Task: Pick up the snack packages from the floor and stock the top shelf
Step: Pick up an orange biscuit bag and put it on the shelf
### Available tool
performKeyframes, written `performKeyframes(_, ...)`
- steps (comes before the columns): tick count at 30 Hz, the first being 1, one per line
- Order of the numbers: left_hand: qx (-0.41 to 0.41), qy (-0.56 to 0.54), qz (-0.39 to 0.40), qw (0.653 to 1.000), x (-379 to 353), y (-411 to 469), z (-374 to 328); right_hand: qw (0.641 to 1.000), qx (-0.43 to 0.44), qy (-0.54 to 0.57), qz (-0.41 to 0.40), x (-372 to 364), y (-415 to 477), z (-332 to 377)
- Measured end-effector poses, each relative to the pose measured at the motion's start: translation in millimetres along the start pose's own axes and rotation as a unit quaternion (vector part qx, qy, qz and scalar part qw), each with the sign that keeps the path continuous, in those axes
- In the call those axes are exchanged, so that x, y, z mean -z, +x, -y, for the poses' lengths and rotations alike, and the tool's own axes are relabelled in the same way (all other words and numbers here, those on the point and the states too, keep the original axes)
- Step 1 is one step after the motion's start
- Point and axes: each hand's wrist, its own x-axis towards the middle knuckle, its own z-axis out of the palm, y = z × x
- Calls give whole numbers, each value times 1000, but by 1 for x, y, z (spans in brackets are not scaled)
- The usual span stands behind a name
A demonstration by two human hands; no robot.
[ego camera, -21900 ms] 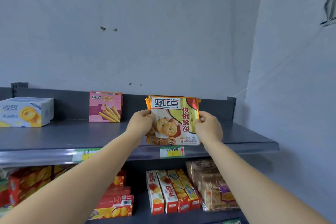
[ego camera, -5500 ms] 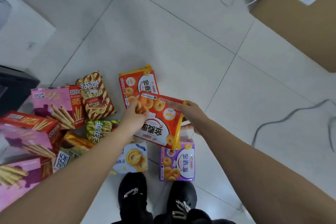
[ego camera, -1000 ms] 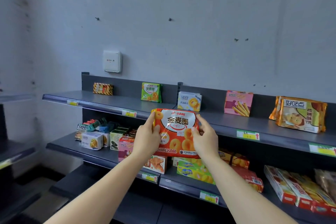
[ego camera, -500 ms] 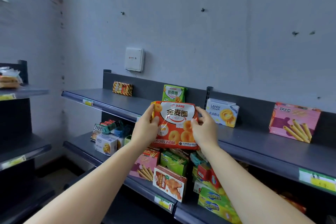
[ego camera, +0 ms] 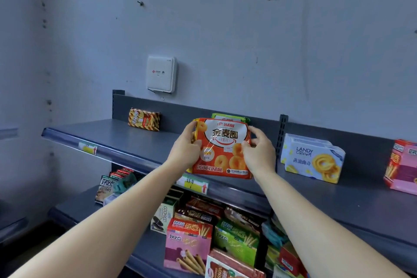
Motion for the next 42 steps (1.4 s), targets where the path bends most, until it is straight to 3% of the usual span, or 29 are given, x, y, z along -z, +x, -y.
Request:
performKeyframes(15, 9, -22, 33, 999, -12, 154, 55, 997, -2, -78, -6, -83, 112, -43)
performKeyframes(28, 21, -60, 89, 994, -15, 223, 86, 992, -22, -124, -9, -117, 142, -62)
performKeyframes(38, -22, 61, 61, 996, -9, 225, 82, 982, -31, -182, -29, -120, 129, -51)
performKeyframes(42, -87, 148, 7, 985, -7, 216, 76, 975, -58, -208, -47, -110, 117, -46)
